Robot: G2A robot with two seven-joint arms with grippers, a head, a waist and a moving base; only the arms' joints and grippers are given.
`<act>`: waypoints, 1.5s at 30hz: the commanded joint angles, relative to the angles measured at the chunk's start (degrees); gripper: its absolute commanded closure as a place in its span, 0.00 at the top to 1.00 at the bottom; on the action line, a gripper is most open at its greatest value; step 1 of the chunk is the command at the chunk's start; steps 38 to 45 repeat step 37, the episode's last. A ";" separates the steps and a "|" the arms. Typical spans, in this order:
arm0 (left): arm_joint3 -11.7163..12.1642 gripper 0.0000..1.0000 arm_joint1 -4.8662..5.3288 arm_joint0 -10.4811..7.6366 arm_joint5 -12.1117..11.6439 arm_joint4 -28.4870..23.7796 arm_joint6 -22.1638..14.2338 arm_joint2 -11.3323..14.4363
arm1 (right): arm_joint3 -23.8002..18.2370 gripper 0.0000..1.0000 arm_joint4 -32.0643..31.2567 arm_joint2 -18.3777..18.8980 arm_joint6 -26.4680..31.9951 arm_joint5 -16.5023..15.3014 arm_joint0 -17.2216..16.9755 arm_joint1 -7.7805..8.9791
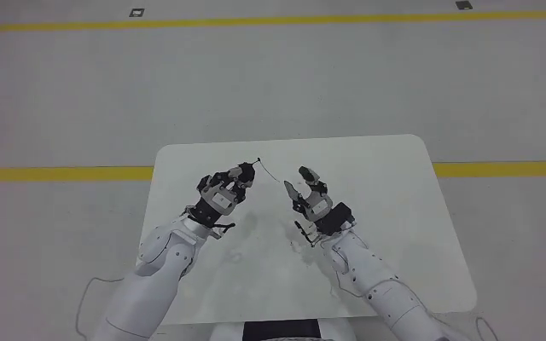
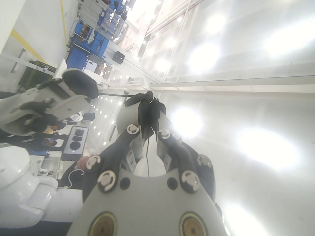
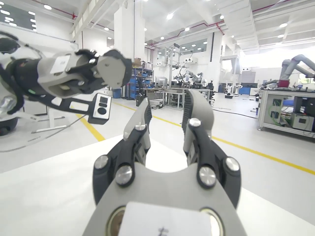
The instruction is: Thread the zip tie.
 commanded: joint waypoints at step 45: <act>0.42 0.00 -0.44 2.88 -2.07 -1.22 -0.37 2.39 | -10.28 1.00 8.97 10.84 0.83 -8.22 -7.88 3.01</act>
